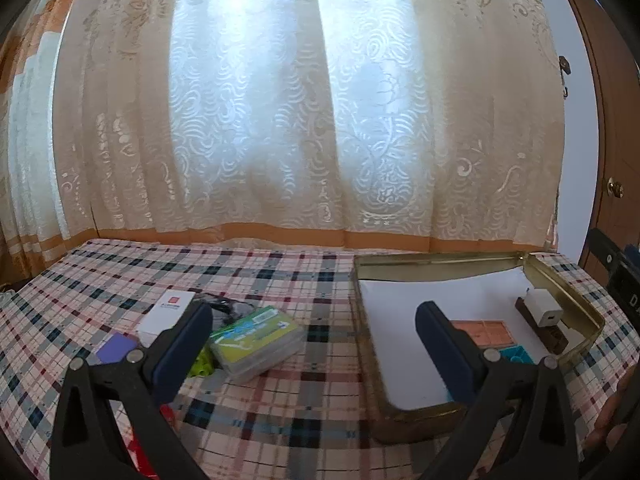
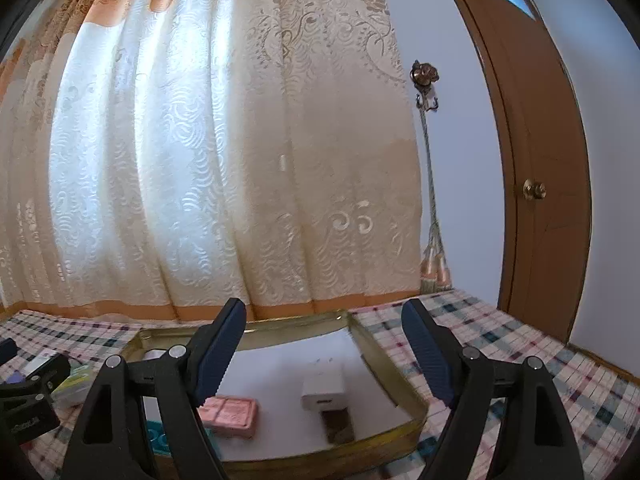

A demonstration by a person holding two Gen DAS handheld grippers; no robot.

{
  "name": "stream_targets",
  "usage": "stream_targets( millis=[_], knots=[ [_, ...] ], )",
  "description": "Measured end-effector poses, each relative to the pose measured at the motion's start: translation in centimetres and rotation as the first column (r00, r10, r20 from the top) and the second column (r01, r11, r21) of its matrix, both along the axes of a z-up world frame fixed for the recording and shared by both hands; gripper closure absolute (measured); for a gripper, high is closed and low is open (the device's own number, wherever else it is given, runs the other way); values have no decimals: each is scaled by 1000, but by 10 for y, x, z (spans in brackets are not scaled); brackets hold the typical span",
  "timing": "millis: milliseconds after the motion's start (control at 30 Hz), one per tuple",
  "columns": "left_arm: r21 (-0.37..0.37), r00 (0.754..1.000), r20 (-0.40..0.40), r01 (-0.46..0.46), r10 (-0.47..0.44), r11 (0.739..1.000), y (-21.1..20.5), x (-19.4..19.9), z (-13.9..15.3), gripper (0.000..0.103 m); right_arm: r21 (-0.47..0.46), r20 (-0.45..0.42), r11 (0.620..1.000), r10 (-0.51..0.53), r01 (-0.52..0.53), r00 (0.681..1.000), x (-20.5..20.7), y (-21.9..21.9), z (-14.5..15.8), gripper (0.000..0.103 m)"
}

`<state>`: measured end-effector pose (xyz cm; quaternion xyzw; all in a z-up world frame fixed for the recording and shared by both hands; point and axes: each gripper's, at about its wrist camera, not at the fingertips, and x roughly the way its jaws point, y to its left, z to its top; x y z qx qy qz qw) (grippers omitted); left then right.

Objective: Organize rigid objects
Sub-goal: 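Withdraw both open tools from the tray toward the remaining objects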

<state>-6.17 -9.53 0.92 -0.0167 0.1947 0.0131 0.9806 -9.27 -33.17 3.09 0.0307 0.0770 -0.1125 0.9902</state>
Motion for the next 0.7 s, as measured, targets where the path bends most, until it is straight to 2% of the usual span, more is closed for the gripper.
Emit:
stream_targets(
  millis=[200,700],
  knots=[
    [-7,1000,-5,-4,4,1000,13,-4,-1,0,60,-29,998,13,-11,1000,-4,11,-4,21],
    [7,1000,-8,-26,26,1000,56,-11,-2,0,34,-65,994,106,-103,992,-8,77,-8,21]
  ],
)
